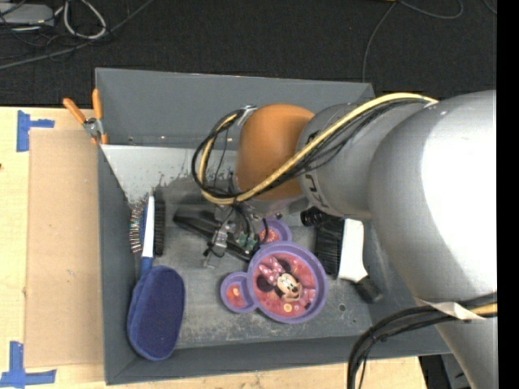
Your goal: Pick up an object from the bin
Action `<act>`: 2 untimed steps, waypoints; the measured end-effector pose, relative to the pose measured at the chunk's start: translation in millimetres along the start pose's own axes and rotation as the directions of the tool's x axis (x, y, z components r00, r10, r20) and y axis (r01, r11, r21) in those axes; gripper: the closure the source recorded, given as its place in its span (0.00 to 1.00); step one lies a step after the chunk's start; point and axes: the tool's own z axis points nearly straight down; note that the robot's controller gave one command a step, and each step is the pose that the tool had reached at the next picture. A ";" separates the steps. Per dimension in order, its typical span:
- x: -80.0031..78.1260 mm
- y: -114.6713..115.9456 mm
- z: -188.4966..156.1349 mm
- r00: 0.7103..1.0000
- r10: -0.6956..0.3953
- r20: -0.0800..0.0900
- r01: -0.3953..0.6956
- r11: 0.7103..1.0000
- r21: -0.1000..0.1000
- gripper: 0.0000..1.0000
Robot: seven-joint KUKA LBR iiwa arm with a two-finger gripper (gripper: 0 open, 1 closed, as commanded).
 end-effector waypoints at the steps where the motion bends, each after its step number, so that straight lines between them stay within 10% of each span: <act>1: -4.3 17.7 -5.0 1.000 0.006 0.008 -0.006 1.000 0.000 0.00; 2: -1.7 3.9 -2.2 1.000 0.004 -0.001 -0.004 1.000 0.002 1.00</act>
Offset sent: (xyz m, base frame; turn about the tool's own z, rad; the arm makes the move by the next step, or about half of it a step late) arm 0.0015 0.0031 0.0008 0.0015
